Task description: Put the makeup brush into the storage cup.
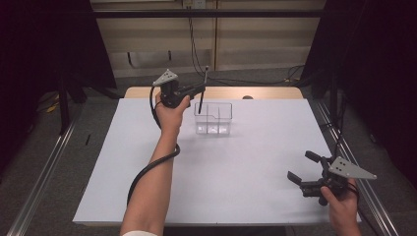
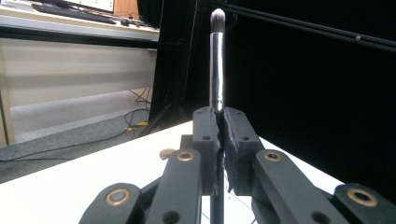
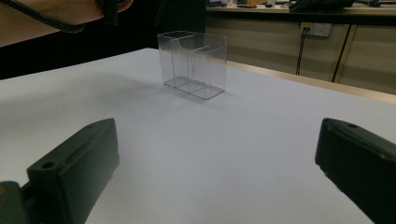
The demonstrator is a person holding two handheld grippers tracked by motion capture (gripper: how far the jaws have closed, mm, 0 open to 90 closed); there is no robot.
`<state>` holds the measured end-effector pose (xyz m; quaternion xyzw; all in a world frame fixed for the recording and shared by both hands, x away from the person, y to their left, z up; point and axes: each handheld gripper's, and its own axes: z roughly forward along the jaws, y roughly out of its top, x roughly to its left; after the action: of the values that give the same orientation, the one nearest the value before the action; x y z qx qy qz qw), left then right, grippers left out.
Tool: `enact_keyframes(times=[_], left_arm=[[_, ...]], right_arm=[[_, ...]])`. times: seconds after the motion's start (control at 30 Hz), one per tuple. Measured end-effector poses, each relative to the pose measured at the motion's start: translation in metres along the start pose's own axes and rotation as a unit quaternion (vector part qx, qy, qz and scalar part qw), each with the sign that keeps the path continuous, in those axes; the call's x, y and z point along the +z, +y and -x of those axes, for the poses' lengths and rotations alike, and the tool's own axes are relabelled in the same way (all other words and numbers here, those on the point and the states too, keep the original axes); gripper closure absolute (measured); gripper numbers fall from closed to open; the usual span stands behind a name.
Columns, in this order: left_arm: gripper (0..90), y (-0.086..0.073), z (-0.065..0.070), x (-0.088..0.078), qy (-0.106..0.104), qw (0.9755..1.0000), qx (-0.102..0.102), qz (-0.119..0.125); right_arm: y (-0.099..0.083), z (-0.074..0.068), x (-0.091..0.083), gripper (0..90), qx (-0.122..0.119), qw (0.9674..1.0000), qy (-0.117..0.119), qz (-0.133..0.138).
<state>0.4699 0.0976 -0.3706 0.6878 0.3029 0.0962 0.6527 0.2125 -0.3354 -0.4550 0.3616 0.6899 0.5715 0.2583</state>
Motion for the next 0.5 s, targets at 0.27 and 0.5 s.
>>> enact_keyframes(times=[0.27, 0.5], left_arm=[[84.2, -0.0002, 0.0020, 0.0053, -0.002, 1.0000, -0.002, 0.003], [84.1, -0.0005, 0.0048, 0.0105, -0.002, 1.0000, -0.003, 0.006]], right_arm=[[0.0001, 0.0002, -0.0003, 0.0, 0.002, 1.0000, -0.001, 0.001], [0.0002, 0.0005, -0.0004, 0.0, 0.001, 1.0000, -0.002, 0.001]])
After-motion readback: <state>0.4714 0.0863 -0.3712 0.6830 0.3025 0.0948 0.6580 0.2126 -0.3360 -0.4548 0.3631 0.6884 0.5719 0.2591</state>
